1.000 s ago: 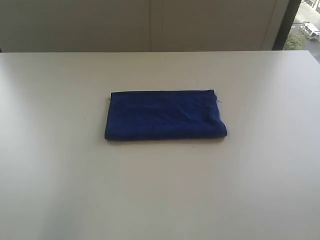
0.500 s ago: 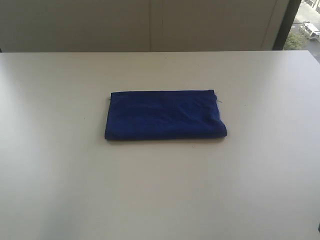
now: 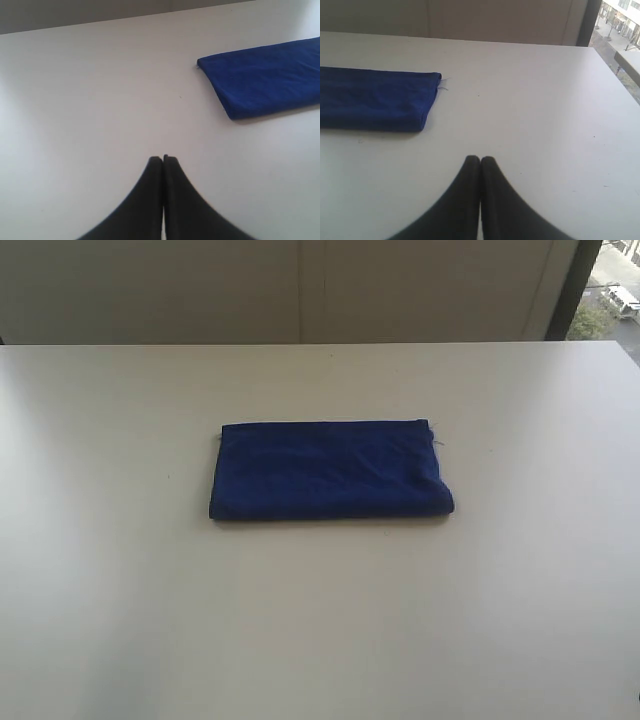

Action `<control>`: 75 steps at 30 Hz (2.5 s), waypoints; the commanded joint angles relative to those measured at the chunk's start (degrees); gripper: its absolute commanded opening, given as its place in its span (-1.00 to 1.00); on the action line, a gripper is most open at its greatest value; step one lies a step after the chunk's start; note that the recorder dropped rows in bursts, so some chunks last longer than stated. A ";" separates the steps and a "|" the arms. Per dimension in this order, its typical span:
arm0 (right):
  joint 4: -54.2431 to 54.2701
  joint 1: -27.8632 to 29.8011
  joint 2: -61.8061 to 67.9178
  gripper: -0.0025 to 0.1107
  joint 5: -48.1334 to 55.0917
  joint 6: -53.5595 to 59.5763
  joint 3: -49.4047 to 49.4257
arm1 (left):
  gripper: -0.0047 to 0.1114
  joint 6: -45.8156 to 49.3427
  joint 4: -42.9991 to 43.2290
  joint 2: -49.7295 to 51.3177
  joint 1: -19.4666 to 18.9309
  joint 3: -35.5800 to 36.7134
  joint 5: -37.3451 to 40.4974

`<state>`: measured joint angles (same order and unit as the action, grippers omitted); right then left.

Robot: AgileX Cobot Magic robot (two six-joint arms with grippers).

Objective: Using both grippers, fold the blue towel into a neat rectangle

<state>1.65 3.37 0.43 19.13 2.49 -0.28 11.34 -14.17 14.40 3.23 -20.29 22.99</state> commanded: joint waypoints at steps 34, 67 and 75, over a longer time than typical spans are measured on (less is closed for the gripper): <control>-0.08 0.48 -0.32 -0.96 -0.13 -0.11 0.28 | -0.92 0.03 -0.80 -1.08 -0.22 0.29 0.20; -0.08 0.48 -0.32 -0.96 -0.13 -0.11 0.28 | -0.92 3.99 1.24 -14.40 -0.22 11.97 0.84; -0.08 0.48 -0.32 -0.96 -0.13 -0.11 0.28 | -0.92 -5.19 12.02 -14.40 -0.22 16.97 -6.09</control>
<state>1.65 3.37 0.43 19.13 2.49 -0.28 10.07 -4.39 0.24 3.23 -4.76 19.13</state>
